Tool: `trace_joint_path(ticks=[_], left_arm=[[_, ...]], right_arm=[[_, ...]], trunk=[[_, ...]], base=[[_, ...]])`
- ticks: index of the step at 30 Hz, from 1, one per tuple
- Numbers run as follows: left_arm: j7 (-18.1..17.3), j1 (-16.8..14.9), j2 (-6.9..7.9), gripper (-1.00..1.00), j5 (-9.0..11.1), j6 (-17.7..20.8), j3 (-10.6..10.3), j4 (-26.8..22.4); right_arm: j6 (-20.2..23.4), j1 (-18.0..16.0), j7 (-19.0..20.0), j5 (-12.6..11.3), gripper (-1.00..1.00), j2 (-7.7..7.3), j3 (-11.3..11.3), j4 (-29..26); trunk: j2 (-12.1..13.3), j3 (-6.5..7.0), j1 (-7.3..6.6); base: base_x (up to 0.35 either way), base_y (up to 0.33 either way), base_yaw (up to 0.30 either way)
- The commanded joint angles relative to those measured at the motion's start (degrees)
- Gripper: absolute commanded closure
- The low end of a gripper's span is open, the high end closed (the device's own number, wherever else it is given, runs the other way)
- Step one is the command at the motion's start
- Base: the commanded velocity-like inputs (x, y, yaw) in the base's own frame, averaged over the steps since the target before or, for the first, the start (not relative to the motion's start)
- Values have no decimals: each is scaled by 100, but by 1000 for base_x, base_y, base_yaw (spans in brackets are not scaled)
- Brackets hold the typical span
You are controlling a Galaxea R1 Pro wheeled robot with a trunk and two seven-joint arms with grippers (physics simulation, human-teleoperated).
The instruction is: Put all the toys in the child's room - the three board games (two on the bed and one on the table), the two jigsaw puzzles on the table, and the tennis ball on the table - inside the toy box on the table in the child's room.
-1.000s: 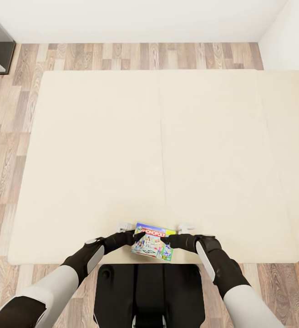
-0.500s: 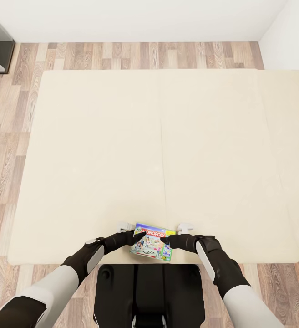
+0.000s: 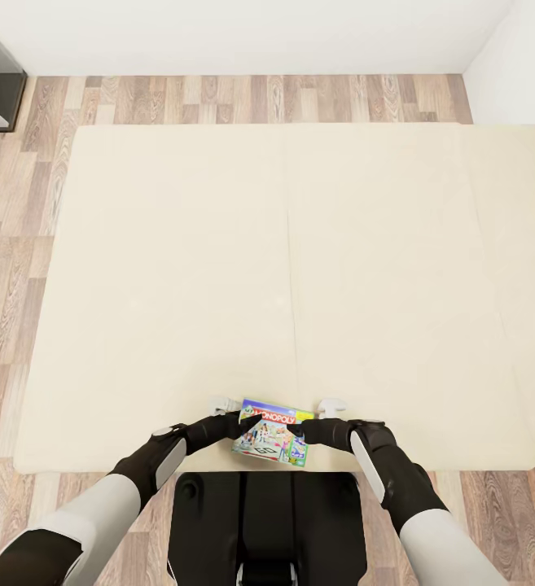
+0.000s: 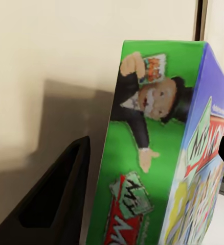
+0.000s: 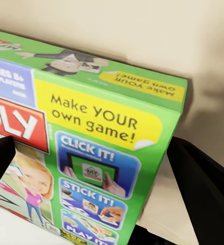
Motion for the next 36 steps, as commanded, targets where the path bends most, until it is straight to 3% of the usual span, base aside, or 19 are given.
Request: trace_joint_path(ticks=[1, 36], left_arm=[[1, -5, 0, -100, 56, -2, -37, 5], [-58, -3, -9, -100, 56, -2, -33, 5]], right_arm=[[18, 1, -18, -142, -100, 4, 4, 0], [25, 1, -18, -142, -100, -2, 4, 0]], trunk=[[-7, -6, 68], [-7, -6, 68]], base=[[0, 0, 0], [0, 0, 0]])
